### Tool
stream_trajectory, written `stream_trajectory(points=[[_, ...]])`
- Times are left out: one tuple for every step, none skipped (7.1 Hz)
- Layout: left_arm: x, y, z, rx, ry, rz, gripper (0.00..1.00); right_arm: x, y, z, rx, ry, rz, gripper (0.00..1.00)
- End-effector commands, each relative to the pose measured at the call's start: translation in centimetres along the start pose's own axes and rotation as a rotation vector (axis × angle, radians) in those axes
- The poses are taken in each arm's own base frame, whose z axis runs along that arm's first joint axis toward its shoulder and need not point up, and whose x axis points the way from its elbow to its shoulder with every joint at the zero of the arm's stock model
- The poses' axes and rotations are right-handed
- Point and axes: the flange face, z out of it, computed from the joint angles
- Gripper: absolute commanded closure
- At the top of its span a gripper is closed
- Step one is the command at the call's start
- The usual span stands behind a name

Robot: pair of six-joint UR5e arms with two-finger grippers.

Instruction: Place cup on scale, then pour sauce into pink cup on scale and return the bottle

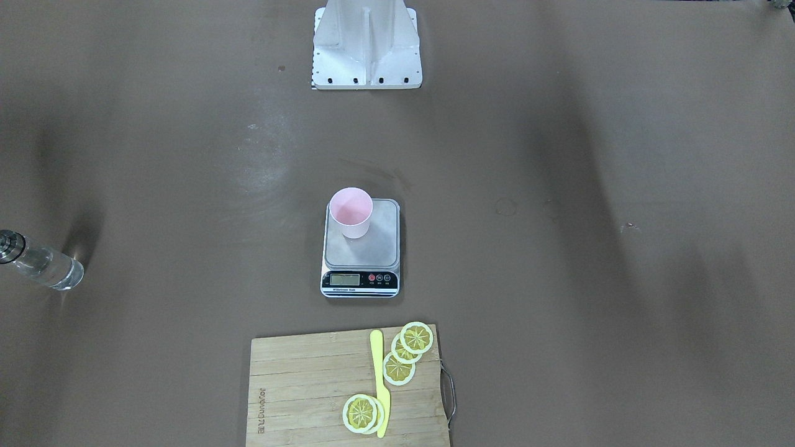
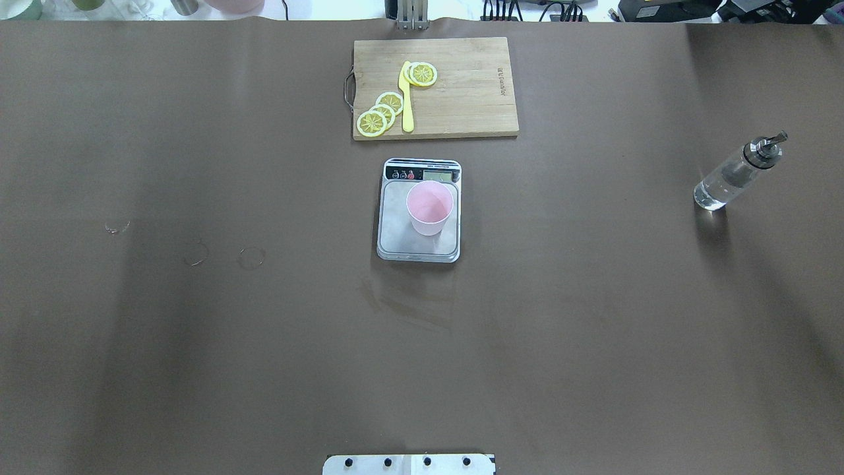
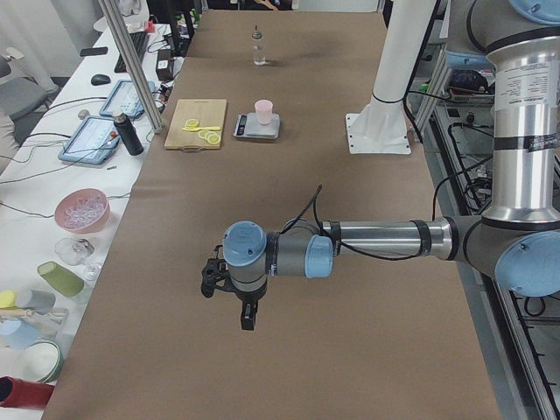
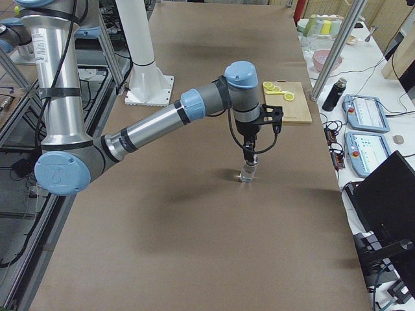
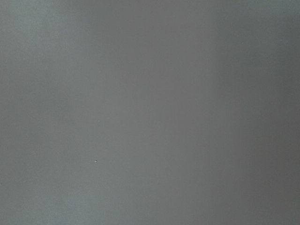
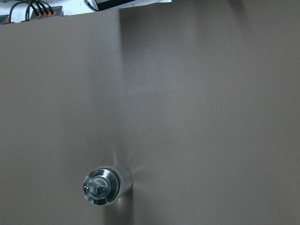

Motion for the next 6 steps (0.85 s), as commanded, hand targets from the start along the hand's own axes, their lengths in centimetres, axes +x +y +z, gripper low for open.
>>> stream_trajectory(points=[[-0.1, 0.0, 0.2, -0.005, -0.003, 0.000, 0.02, 10.7, -3.4, 3.3, -0.137, -0.124, 0.094, 0.00], [-0.2, 0.0, 0.4, -0.009, -0.002, -0.002, 0.02, 13.7, -2.9, 6.2, -0.157, -0.115, 0.062, 0.00], [-0.4, 0.0, 0.4, -0.011, -0.004, -0.005, 0.02, 15.1, -2.2, 7.2, -0.163, -0.084, 0.080, 0.00], [-0.3, 0.0, 0.5, -0.012, -0.004, -0.004, 0.02, 13.9, -2.0, 9.5, -0.207, -0.061, 0.132, 0.00], [-0.4, 0.0, 0.5, -0.013, -0.004, -0.006, 0.02, 10.1, -2.3, 11.1, -0.221, -0.048, 0.143, 0.00], [-0.3, 0.0, 0.5, -0.013, -0.004, -0.006, 0.02, 8.3, -2.3, 11.2, -0.174, -0.062, 0.105, 0.00]])
